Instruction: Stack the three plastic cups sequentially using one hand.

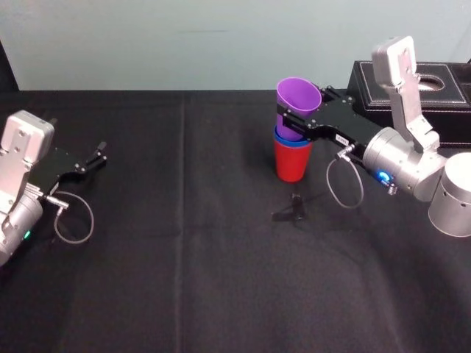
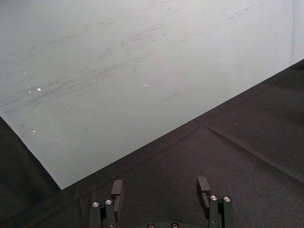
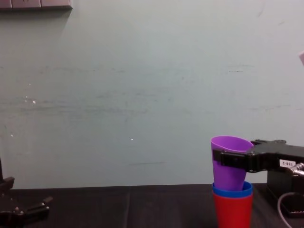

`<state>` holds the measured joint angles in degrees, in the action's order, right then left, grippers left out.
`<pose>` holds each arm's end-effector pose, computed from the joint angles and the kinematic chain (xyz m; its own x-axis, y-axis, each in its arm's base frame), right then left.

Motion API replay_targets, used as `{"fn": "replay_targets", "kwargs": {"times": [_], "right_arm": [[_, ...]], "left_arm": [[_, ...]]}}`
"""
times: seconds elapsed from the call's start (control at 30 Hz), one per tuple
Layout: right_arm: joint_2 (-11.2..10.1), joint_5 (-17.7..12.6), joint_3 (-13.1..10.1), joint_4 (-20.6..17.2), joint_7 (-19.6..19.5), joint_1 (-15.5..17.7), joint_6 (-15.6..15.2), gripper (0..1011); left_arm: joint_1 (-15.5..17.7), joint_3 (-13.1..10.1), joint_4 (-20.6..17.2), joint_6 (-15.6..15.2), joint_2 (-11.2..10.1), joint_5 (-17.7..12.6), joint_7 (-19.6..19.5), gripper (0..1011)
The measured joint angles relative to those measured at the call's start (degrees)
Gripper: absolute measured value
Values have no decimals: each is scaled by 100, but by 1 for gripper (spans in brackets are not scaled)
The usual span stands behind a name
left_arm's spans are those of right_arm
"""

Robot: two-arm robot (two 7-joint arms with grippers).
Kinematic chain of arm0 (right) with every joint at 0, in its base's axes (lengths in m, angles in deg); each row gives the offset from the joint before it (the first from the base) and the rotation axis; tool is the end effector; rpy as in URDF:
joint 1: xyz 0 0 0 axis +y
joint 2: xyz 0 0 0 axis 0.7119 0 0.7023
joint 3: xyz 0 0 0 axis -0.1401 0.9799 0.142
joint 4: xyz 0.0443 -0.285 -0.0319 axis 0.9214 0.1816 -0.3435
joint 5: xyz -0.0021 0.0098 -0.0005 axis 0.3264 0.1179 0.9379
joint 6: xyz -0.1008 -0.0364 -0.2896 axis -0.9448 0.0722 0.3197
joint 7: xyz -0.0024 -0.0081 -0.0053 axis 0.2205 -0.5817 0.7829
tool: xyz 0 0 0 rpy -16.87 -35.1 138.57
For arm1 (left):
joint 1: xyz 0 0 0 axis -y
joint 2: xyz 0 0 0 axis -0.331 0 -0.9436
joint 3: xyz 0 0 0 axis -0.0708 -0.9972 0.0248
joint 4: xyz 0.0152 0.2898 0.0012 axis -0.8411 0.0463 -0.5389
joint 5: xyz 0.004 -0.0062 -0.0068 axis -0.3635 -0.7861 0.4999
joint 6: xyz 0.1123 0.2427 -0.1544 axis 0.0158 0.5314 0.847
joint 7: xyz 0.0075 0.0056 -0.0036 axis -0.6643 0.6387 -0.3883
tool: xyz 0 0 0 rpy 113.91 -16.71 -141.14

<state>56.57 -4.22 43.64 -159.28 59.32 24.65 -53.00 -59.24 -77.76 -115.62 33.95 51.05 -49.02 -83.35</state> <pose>0.4114 -0.0323 -0.2389 0.5891 -0.8006 0.1094 0.8081 0.5844 -0.0741 0.3581 0.0828 -0.3023 0.2921 0.8803 0.3738 -0.9553 0.2872 0.0700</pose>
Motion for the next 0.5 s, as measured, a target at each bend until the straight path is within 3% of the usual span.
{"fn": "replay_targets", "kwargs": {"times": [0.5], "right_arm": [[-37,-64,-9,-30,47,90,28,732]], "left_arm": [[0,0,0,0,0,0,0,1005]]}}
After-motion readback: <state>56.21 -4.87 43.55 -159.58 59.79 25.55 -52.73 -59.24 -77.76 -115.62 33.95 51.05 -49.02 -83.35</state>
